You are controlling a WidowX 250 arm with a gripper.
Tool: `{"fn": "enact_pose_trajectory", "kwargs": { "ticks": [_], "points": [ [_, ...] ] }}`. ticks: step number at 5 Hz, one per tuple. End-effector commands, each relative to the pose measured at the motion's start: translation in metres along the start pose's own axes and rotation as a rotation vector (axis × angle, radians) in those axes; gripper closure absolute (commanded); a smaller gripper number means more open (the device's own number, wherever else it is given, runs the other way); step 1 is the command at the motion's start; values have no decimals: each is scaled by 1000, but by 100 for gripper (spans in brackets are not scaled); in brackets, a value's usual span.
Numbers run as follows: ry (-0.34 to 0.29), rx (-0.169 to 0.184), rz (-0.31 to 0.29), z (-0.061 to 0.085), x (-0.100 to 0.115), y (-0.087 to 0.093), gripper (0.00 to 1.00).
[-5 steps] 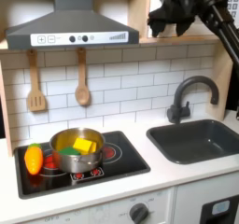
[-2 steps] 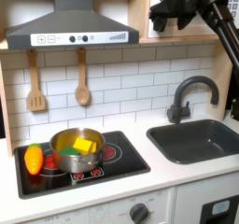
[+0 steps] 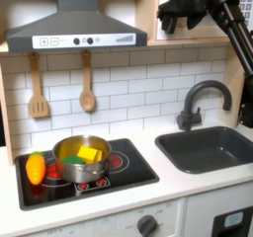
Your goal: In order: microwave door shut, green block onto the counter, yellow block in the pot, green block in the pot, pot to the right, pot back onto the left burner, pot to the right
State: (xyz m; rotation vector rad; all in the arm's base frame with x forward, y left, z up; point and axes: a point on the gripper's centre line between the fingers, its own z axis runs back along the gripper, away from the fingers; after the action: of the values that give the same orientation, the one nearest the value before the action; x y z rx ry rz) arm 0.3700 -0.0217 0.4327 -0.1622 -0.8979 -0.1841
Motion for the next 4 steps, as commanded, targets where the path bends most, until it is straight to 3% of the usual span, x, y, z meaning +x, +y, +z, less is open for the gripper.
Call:
{"fn": "enact_pose_trajectory", "kwargs": {
  "ticks": [1, 4],
  "points": [
    [-10, 18, -1, 1, 2, 1, 100],
    [-9, 23, 4, 2, 1, 4, 100]
  ]
}}
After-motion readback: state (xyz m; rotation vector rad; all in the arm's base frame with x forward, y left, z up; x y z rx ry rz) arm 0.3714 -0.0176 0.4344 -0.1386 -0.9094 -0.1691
